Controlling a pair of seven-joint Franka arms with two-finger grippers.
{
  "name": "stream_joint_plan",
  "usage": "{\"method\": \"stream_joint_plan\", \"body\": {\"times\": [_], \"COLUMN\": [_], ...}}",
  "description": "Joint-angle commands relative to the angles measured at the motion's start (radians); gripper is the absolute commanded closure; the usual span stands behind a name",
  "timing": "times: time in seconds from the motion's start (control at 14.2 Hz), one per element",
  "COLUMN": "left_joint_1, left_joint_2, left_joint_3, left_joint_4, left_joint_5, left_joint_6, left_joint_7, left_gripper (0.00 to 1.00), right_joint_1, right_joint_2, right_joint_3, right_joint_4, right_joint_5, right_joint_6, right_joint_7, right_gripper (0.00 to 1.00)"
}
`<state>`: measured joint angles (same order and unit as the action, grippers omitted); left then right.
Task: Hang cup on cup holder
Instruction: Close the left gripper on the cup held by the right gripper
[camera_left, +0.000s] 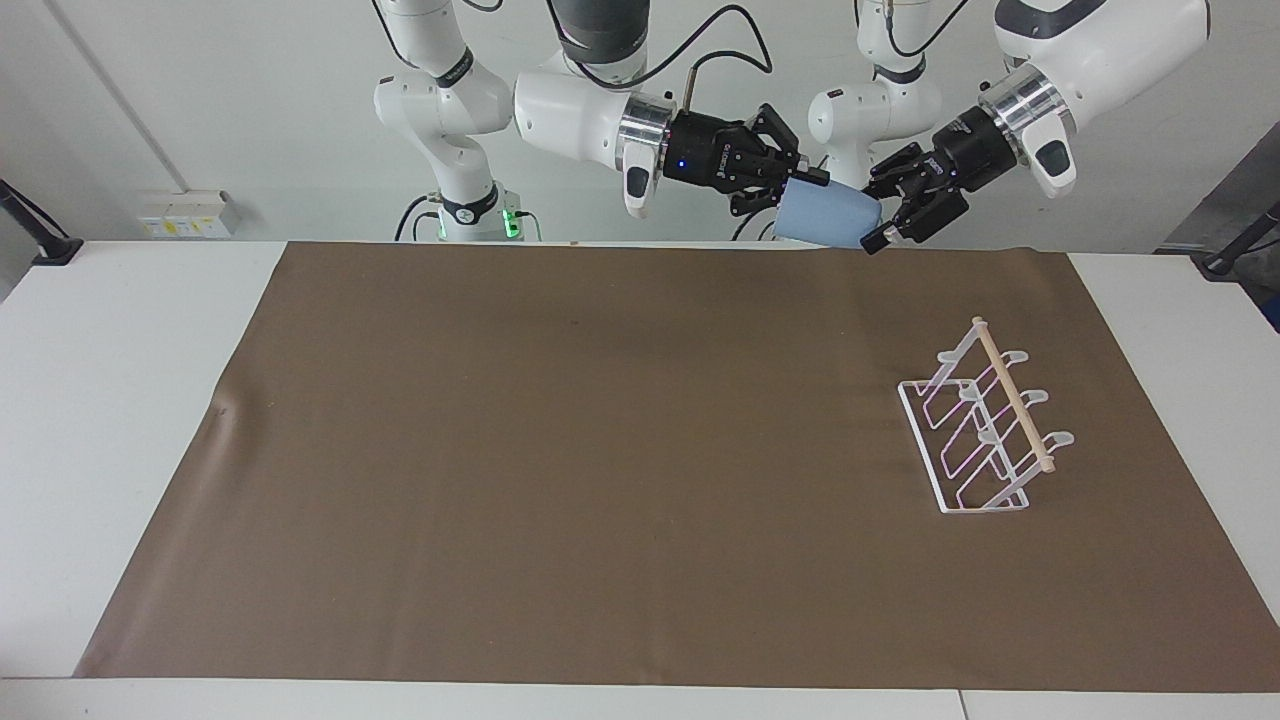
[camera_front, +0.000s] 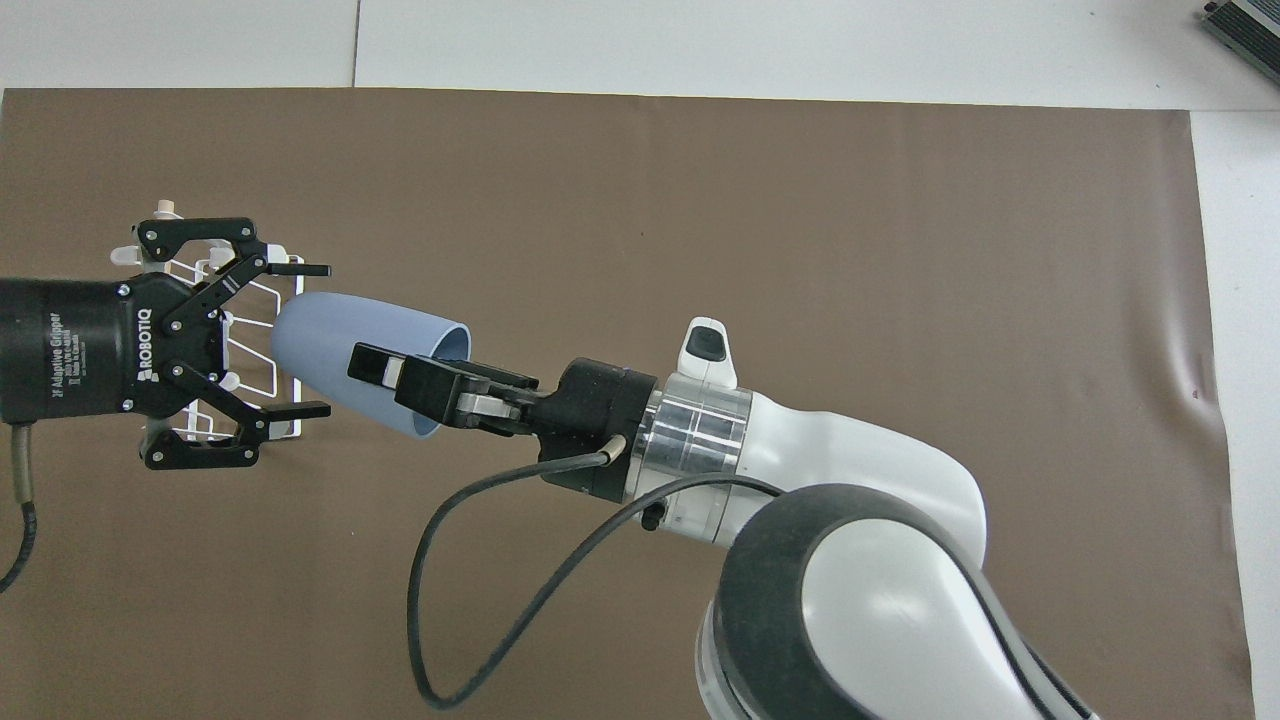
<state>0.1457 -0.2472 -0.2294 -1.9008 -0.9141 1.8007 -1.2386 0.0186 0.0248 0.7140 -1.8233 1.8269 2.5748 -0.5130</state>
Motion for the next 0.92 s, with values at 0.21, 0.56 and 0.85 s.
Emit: {"method": "stream_joint_plan", "body": {"times": [0.21, 0.56, 0.85], "left_joint_1": [-0.024, -0.025, -0.025], "left_joint_2": [-0.02, -0.021, -0.023], "left_joint_3": [-0.001, -0.008, -0.01], "left_joint_4": [-0.004, -0.004, -0.004], "left_joint_5": [-0.008, -0.002, 0.009], "left_joint_6": [0.011, 0.008, 0.0], "left_joint_7": [0.033, 0.085, 0.137], "left_gripper": [0.0, 0.57, 1.0], "right_joint_1": [-0.017, -0.012, -0.012], "right_joint_2": [-0.013, -0.013, -0.013], "right_joint_3": [0.018, 0.016, 0.018], "right_joint_4": [0.002, 0.002, 0.002], "right_joint_5": [0.034, 0.032, 0.032], "right_joint_6": [0.025, 0.038, 0.047], "right_joint_7": [0.007, 0.017, 0.019], "right_gripper": [1.0, 1.0, 1.0]}}
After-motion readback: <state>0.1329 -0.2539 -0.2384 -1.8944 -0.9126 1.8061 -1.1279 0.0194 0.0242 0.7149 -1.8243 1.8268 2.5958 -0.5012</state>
